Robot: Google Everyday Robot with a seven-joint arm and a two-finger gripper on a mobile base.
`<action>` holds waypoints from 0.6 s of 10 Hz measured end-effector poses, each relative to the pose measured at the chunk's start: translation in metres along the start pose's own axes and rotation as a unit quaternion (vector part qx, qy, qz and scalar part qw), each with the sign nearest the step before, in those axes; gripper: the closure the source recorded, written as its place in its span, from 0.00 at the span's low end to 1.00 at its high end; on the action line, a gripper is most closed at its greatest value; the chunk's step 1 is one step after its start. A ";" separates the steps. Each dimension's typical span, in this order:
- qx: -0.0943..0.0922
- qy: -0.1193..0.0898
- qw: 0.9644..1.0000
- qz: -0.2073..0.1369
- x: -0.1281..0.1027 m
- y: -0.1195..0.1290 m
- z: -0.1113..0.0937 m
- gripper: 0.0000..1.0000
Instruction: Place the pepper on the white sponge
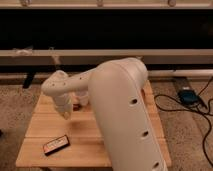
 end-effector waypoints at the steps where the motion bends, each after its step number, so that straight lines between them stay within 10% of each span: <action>1: 0.002 -0.006 1.000 -0.009 -0.005 0.002 -0.003 0.67; 6: 0.004 -0.019 0.995 -0.100 -0.034 0.005 -0.023 0.21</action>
